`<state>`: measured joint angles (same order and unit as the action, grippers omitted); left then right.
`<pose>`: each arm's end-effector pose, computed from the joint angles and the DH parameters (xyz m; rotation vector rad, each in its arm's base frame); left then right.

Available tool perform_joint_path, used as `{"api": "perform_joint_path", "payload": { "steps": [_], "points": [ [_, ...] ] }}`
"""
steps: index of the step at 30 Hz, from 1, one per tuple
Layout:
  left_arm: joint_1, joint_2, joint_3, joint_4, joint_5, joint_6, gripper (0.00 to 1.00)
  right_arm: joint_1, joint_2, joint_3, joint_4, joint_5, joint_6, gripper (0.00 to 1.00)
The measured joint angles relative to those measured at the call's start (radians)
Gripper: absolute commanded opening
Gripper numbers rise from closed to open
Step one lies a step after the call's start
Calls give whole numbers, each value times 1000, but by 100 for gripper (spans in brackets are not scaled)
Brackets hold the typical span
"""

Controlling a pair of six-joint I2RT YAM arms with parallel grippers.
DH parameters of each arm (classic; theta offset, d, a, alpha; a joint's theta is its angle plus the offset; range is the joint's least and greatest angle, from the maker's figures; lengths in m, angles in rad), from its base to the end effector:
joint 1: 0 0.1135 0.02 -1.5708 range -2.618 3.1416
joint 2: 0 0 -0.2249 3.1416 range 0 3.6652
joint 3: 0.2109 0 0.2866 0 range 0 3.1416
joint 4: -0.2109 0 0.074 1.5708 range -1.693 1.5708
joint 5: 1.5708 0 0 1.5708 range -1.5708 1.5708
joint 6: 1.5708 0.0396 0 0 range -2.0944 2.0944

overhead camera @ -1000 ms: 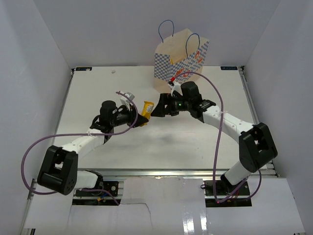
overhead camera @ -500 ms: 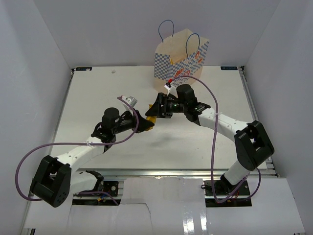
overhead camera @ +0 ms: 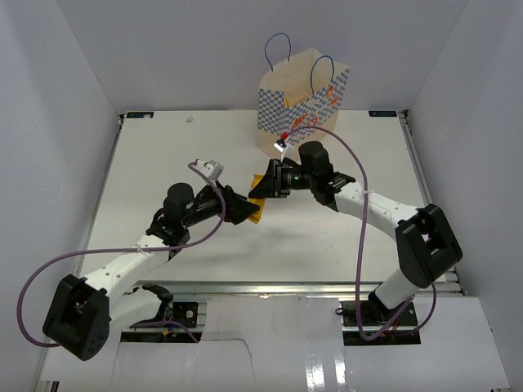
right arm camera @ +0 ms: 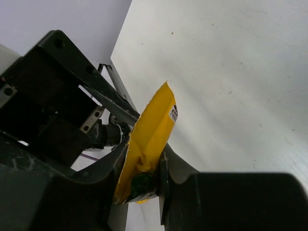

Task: Place the snacks into the paper bag

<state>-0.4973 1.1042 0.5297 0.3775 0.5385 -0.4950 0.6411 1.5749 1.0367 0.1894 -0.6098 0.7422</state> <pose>0.2475 -0.1574 0.1913 0.4212 1.8511 -1.1722 0.3009 0.2528 0.2099 -0.3581 2.1321 1.4549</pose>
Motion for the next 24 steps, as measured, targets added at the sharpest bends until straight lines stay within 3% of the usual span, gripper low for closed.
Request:
{"api": "perform_joint_path", "payload": {
  "steps": [4, 10, 18, 22, 24],
  "points": [
    [0, -120, -9, -1, -17, 3, 86, -26, 0, 103, -64, -49, -143, 8],
    [0, -320, -39, -58, -87, 11, 87, -65, 28, 539, -218, -31, -552, 8],
    [0, -427, -47, -262, -213, 25, 90, -103, 211, 985, -157, 352, -882, 8],
    [0, -453, -47, -329, -256, 27, 91, -136, 356, 1051, -105, 543, -977, 21],
    [0, -471, -47, -345, -272, 27, 91, -150, 417, 1040, -88, 627, -1022, 22]
  ]
}}
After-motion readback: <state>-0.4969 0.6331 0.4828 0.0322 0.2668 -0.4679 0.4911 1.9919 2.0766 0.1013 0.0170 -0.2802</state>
